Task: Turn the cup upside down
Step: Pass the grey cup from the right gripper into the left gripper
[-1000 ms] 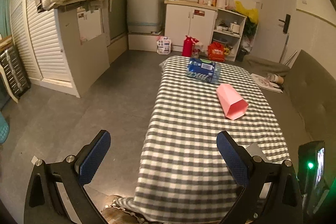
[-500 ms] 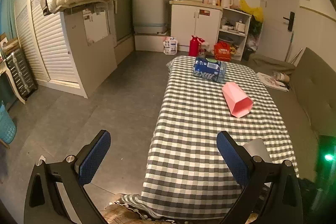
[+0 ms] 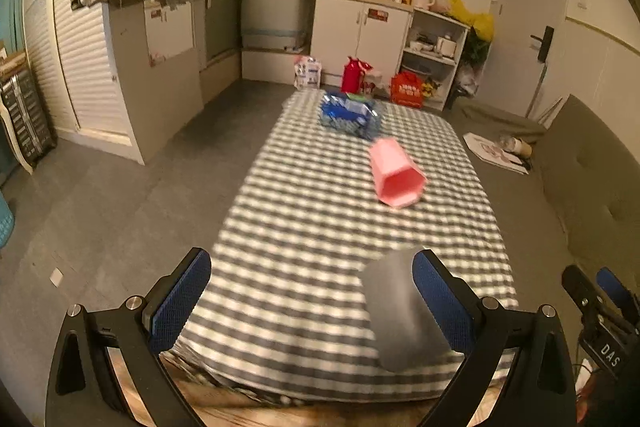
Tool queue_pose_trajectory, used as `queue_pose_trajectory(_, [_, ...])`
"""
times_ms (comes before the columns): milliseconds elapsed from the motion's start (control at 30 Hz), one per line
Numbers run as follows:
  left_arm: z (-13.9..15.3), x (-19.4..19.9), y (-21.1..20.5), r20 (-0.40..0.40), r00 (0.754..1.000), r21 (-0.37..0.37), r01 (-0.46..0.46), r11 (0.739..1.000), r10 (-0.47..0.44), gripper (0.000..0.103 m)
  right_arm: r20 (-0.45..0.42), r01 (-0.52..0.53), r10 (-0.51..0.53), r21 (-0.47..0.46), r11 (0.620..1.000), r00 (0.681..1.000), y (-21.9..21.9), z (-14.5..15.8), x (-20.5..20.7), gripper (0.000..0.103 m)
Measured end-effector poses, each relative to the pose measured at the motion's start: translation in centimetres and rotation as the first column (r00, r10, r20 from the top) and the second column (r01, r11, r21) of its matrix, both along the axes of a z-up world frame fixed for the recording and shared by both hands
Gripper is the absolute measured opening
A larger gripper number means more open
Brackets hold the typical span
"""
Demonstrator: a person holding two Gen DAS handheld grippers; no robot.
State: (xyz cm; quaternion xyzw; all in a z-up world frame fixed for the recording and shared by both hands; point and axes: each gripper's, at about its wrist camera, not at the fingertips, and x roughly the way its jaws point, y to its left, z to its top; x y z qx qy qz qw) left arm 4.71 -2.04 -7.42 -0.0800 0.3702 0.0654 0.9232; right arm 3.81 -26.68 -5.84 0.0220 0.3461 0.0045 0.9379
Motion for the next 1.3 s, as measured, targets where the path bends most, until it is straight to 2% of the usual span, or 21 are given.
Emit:
queue_pose_trajectory(133, [-1.8, -0.2, -2.6, -0.034, 0.999, 0.012, -0.001, 1.0, 0.002, 0.103, -0.024, 0.025, -0.024, 0.043, 0.999, 0.999, -1.8, -1.2, -0.3, 0.095])
queue_pose_trajectory(367, [-5.2, 0.0, -7.3, -0.123, 0.982, -0.014, 0.144, 0.99, -0.144, 0.103, -0.018, 0.076, -0.075, 0.085, 0.994, 0.997, -4.4, -1.8, -0.4, 0.095])
queue_pose_trajectory(500, [-6.7, 0.5, -8.9, -0.168, 0.969, -0.02, 0.178, 0.984, -0.179, 0.103, -0.025, 0.081, -0.079, 0.086, 0.993, 0.997, -4.8, -2.3, -0.1, 0.095])
queue_pose_trajectory(633, [-8.5, 1.7, -9.3, -0.225, 0.96, -0.014, 0.166, 0.986, -0.165, 0.102, -0.049, 0.084, -0.08, 0.094, 0.992, 0.996, -5.0, -3.2, 0.3, 0.095])
queue_pose_trajectory(733, [-9.5, 2.2, -9.1, -0.241, 0.957, -0.058, 0.152, 0.987, -0.161, 0.101, -0.065, 0.082, -0.076, 0.093, 0.992, 0.995, -4.8, -3.7, 0.6, 0.095])
queue_pose_trajectory(800, [-9.6, 2.4, -9.0, -0.236, 0.956, -0.077, 0.16, 0.984, -0.174, 0.101, -0.075, 0.081, -0.074, 0.092, 0.992, 0.994, -4.7, -4.0, 0.9, 0.095])
queue_pose_trajectory(867, [-9.7, 2.6, -8.9, -0.233, 0.953, -0.093, 0.175, 0.98, -0.192, 0.089, -0.087, 0.079, -0.071, 0.092, 0.993, 0.994, -4.5, -4.3, 1.2, 0.095])
queue_pose_trajectory(900, [-9.8, 2.8, -8.7, -0.242, 0.948, -0.103, 0.187, 0.977, -0.207, 0.078, -0.089, 0.076, -0.068, 0.092, 0.993, 0.994, -4.4, -4.4, 1.3, 0.095])
queue_pose_trajectory(1067, [-9.2, 2.7, -7.7, -0.245, 0.942, -0.125, 0.206, 0.971, -0.231, 0.078, -0.097, 0.05, -0.042, 0.09, 0.995, 0.994, -3.4, -4.6, 1.8, 0.095])
queue_pose_trajectory(1300, [-7.0, 2.7, -6.1, -0.22, 0.95, -0.111, 0.199, 0.974, -0.219, 0.078, -0.101, 0.032, -0.024, 0.079, 0.996, 0.995, -2.6, -4.8, 2.0, 0.095])
